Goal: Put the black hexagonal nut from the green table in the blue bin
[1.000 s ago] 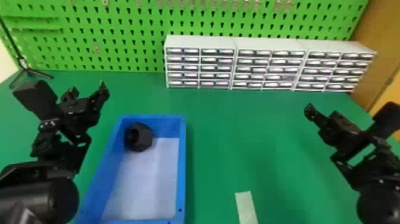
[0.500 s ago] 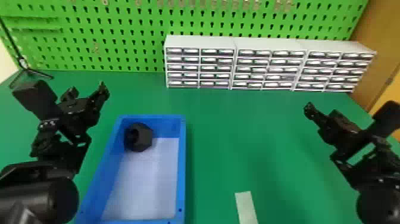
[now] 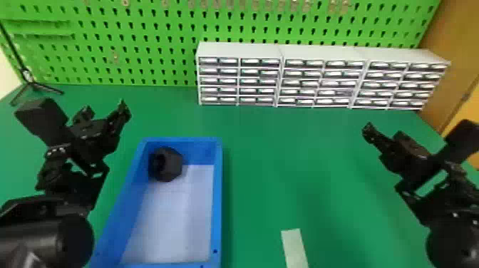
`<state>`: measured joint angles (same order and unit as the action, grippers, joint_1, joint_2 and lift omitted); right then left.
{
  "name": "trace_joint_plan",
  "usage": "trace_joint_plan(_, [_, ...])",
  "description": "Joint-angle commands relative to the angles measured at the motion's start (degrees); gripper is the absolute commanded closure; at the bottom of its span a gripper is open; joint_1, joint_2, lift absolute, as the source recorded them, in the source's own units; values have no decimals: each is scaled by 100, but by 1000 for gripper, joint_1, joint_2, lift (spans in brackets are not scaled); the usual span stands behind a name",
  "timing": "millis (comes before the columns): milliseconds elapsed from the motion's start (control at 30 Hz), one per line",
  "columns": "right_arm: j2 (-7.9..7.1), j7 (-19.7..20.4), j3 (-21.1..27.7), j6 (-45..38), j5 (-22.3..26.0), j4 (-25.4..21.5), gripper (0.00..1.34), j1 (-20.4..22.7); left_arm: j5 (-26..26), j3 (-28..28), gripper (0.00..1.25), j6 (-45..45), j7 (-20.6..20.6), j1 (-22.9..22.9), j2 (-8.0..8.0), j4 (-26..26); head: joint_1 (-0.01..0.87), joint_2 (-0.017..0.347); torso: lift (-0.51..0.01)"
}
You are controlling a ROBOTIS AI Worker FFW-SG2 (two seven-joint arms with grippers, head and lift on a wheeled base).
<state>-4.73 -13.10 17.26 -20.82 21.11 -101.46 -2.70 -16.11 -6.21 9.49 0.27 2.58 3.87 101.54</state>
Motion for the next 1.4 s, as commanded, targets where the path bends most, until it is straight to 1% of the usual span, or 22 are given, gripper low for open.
trace_joint_plan(0, [16, 0, 85, -45, 51, -5, 317, 33, 56, 85, 433, 0, 0, 111, -9, -3, 692, 8, -97])
trace_joint_plan(33, [16, 0, 41, -62, -11, -5, 317, 15, 47, 23, 433, 0, 0, 93, -44, -3, 692, 8, -97])
trace_joint_plan(100, [7, 0, -21, -62, -107, -5, 317, -29, 38, -12, 433, 0, 0, 49, -53, -3, 692, 8, -97])
trace_joint_plan(200, [-2, 0, 23, -62, 16, -5, 317, -11, 47, 67, 433, 0, 0, 41, -44, -3, 692, 8, -97])
trace_joint_plan(400, [7, 0, 5, -54, 7, -23, 317, 51, 47, 23, 433, 0, 0, 14, -44, -3, 692, 8, -97])
trace_joint_plan(1367, [-2, 0, 5, -54, 42, -93, 314, 7, 38, 6, 433, -61, -9, 58, -44, 6, 692, 8, -97])
